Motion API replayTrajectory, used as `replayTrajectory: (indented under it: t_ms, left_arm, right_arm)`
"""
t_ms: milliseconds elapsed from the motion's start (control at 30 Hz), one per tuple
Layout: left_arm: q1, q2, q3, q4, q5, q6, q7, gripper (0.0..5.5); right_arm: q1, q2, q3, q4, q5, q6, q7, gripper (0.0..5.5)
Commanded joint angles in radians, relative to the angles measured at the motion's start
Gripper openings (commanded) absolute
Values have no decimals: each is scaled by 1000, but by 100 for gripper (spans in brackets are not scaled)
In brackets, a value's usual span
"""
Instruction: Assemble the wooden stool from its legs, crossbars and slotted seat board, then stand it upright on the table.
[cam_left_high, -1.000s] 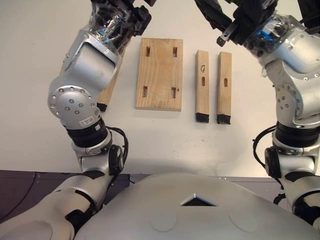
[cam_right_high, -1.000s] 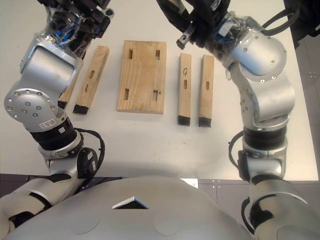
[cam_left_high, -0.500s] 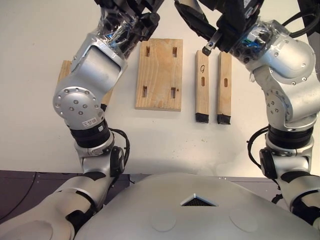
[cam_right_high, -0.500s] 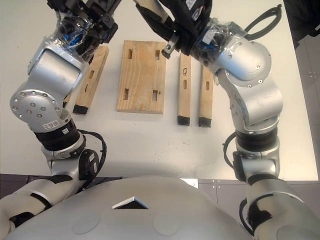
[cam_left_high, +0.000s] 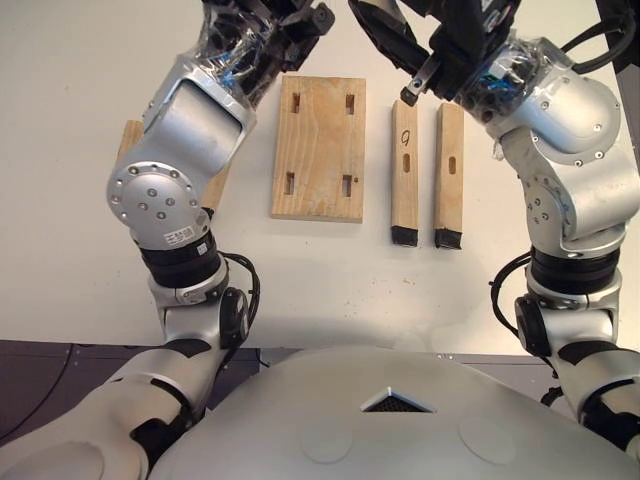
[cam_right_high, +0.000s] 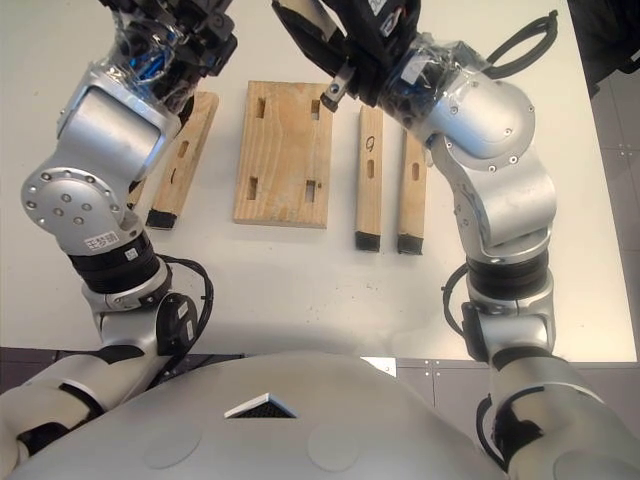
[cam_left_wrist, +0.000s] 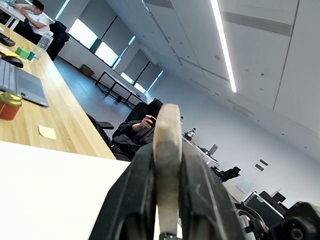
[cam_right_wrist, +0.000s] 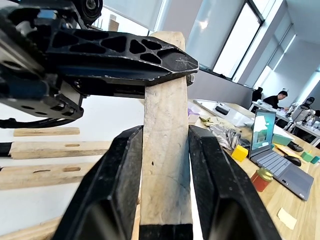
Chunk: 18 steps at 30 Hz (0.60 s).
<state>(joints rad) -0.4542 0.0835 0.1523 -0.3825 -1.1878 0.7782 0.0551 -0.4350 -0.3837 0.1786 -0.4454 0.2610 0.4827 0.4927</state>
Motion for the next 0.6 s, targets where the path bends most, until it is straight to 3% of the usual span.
replayTrajectory:
  t_ms: [33, 100, 133, 367, 600]
  left_arm:
    - [-26, 14, -1, 22, 21, -16, -20, 38]
    - [-17, 22, -18, 30, 68, -29, -36, 38]
    - [-9, 37, -28, 33, 110, -42, -53, 38]
    - [80, 154, -107, 137, 476, -241, -215, 38]
    - [208, 268, 31, 224, 660, -434, -300, 38]
  right_arm:
    - [-3, 25, 13, 19, -31, -6, -16, 129]
    - [-1, 40, 10, 32, -22, -3, -17, 129]
    - [4, 39, 19, 53, -29, -15, -11, 166]
    - [68, 44, -32, 161, -63, -66, -70, 284]
    - [153, 73, -173, 225, -80, -78, -200, 288]
